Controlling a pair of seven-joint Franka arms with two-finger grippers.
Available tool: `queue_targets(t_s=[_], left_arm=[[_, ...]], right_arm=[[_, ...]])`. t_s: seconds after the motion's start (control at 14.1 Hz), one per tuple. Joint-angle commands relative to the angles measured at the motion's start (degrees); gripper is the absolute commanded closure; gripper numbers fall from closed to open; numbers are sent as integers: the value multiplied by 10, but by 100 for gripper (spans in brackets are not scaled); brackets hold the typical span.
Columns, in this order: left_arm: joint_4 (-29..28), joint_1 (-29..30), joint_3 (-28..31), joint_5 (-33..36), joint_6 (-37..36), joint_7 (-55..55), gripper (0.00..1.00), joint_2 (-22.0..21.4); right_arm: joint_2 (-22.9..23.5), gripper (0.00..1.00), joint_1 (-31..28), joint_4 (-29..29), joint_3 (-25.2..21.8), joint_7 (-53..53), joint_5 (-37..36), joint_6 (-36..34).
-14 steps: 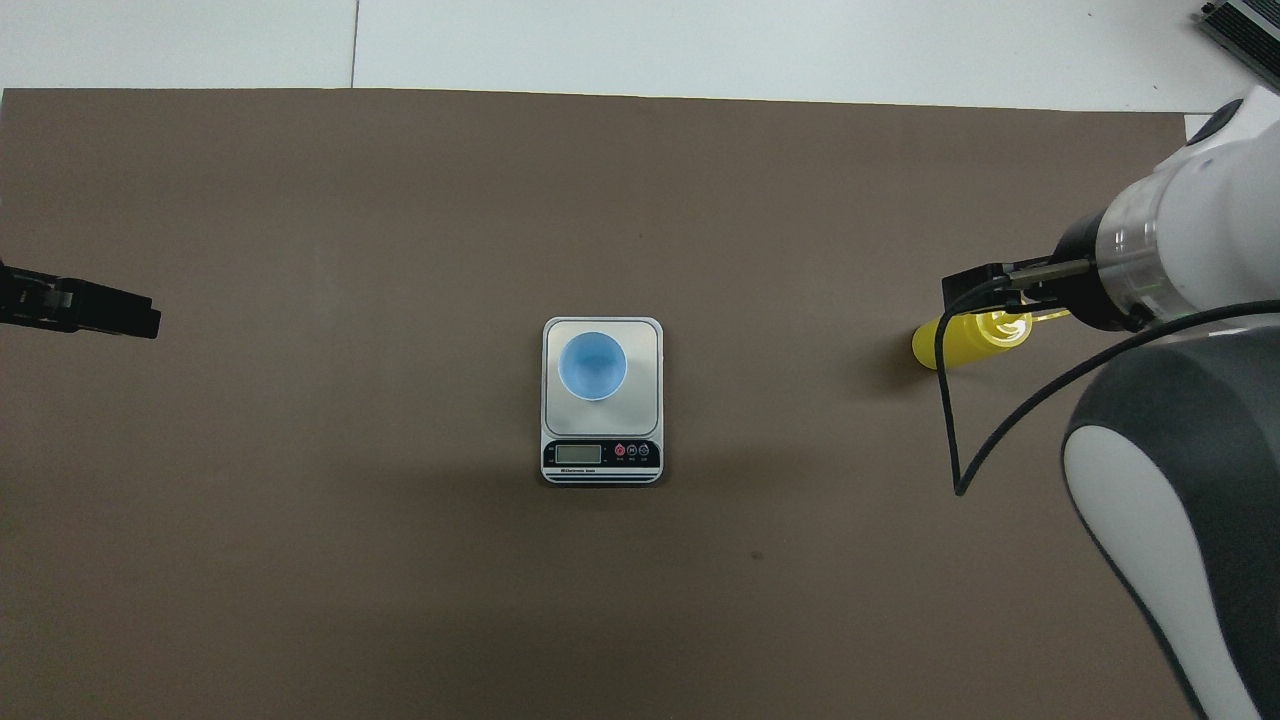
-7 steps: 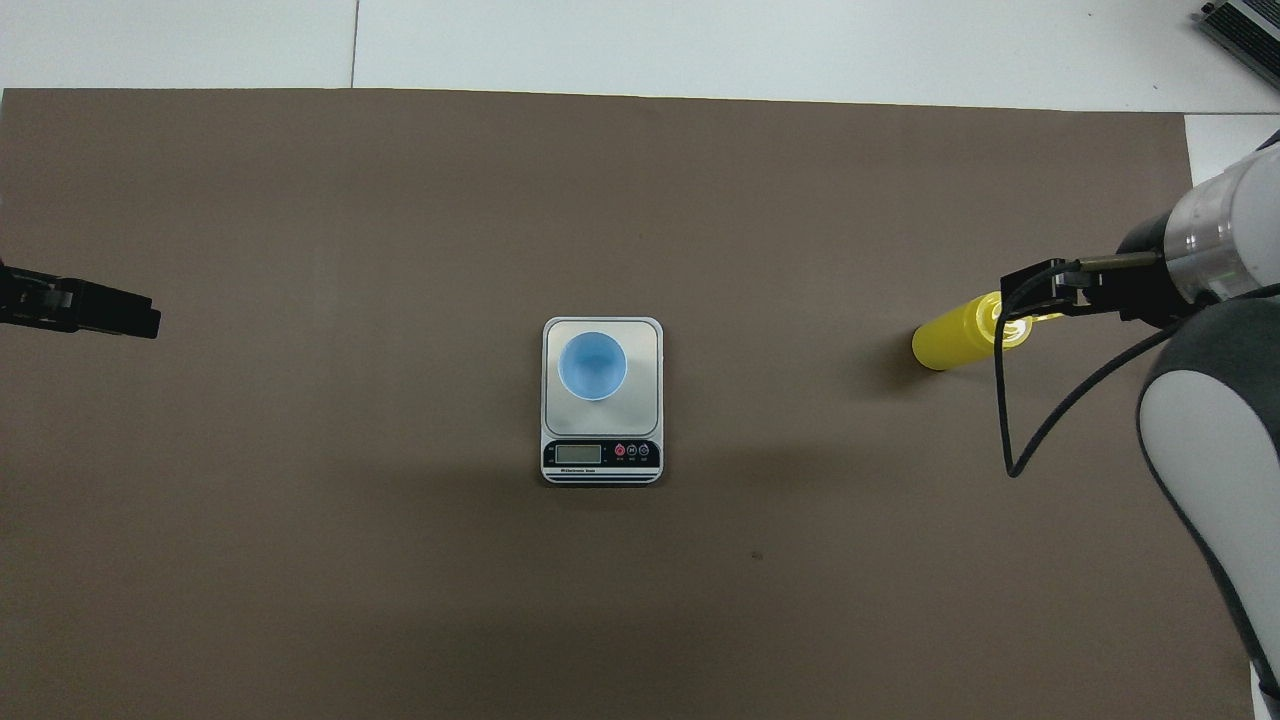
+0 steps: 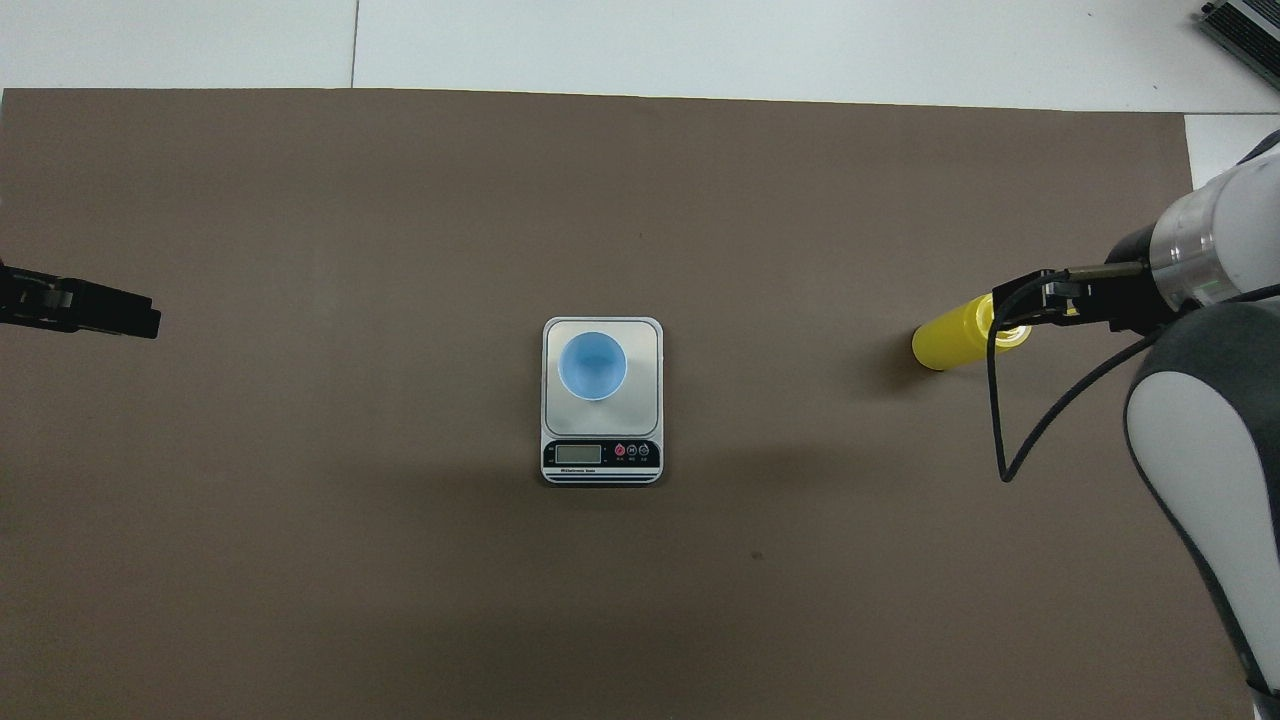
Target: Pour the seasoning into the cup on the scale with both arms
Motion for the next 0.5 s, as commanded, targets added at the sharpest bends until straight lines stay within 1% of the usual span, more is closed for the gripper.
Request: queue_targets(t_s=[0.0, 0.43], left_arm=[[-13, 7, -2, -8, -6, 3, 0, -14], [-13, 7, -2, -8, -6, 3, 0, -14]], right_arm=[[-17, 0, -15, -23, 5, 7, 30, 14], [-17, 0, -15, -23, 4, 8, 34, 16]])
